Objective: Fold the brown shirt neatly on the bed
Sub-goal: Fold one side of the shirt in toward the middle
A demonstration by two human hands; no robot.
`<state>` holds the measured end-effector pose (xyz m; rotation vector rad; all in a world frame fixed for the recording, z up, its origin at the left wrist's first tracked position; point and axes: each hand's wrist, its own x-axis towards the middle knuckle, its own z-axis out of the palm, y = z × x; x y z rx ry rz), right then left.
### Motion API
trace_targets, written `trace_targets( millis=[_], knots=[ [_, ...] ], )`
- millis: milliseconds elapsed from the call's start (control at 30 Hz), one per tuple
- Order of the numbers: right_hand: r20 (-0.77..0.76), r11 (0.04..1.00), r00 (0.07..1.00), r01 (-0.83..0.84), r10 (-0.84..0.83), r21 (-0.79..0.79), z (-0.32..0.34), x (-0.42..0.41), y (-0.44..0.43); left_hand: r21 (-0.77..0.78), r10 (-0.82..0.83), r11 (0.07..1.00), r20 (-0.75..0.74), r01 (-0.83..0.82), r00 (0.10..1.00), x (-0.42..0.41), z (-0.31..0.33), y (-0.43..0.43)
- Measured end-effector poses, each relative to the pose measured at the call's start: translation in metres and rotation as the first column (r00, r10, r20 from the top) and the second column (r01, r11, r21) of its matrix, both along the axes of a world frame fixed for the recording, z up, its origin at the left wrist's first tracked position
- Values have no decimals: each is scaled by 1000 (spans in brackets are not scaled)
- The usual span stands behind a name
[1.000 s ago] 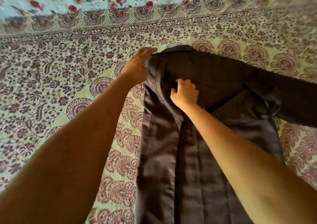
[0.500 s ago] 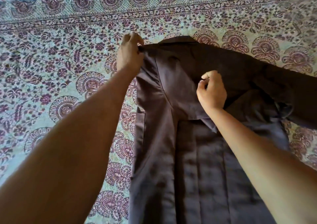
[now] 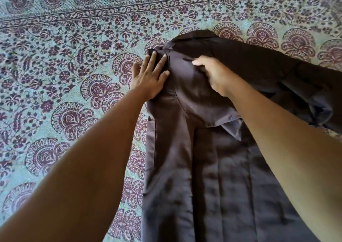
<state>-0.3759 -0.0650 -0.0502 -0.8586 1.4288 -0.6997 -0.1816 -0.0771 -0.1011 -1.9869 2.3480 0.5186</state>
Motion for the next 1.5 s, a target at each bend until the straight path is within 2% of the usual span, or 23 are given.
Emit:
trace_targets(
  millis=[67, 133, 200, 300, 367, 433, 500, 567, 633, 700, 733, 867, 1000, 1067, 1100, 1167, 1233, 1300, 1400, 1500],
  knots=[
    [-201, 980, 961, -197, 189, -24, 4, -14, -1, -56, -10, 998, 23, 11, 1000, 3, -5, 2],
    [-390, 939, 872, -342, 297, -49, 5, -30, -2, -95, -15, 995, 34, 19, 999, 3, -6, 4],
    [-500, 950, 843, -290, 199, -111, 7, -42, -2, -96, -13, 995, 51, 18, 999, 1, -4, 4],
    [-566, 969, 816, -33, -116, -247, 8, -56, 0, -17, -8, 1000, 116, 10, 993, -2, 2, 2],
    [-640, 937, 719, 45, -272, -346, 5, -61, 4, 30, -3, 1000, 178, -2, 984, -6, 11, 0],
    [-726, 901, 588, 13, -358, -434, 3, -56, 19, 16, 27, 999, 161, -30, 987, -11, 23, 4],
    [-740, 817, 498, -100, -453, -567, 2, -41, 45, -83, 104, 991, 20, -102, 994, -16, 33, 26],
    [-725, 701, 519, -297, -452, -649, 2, -19, 82, -149, 188, 966, -158, -212, 969, -18, 39, 70],
    [-741, 655, 589, -426, -323, -624, -5, 4, 124, -153, 203, 957, -251, -246, 946, -16, 37, 125],
    [-746, 720, 631, -415, -213, -556, -16, 18, 161, -110, 116, 983, -236, -145, 965, -8, 30, 170],
    [-778, 754, 604, -426, -174, -500, -22, 20, 175, -83, 53, 994, -185, -69, 981, -1, 24, 185],
    [-954, 822, 289, -521, -85, -230, -34, 6, 192, -53, -119, 991, 75, 123, 990, 24, 4, 193],
    [-972, 847, 231, -525, 47, -84, -19, -1, 195, 66, -134, 990, 95, 128, 986, 24, 11, 179],
    [-971, 869, 237, -484, 24, -97, -11, 2, 200, 51, -97, 994, 54, 94, 994, 18, 23, 183],
    [-969, 857, 245, -490, -39, -158, -7, 5, 204, 2, -73, 997, 18, 73, 997, 16, 28, 192],
    [-940, 767, 314, -568, -135, -300, -3, 13, 215, -89, -20, 996, -111, 11, 994, 11, 37, 220],
    [-911, 648, 407, -676, -70, -351, -5, 24, 235, -137, -50, 990, -201, 22, 978, 9, 40, 259],
    [-897, 577, 439, -746, 50, -333, -13, 32, 256, -195, -181, 970, -170, 147, 969, 14, 35, 303],
    [-903, 559, 368, -807, 223, -191, -30, 33, 279, -167, -412, 902, -65, 398, 909, 28, 22, 358],
    [-888, 573, 284, -819, 362, -29, -33, 31, 280, -87, -643, 763, 7, 641, 766, 37, 10, 414]
  ],
)
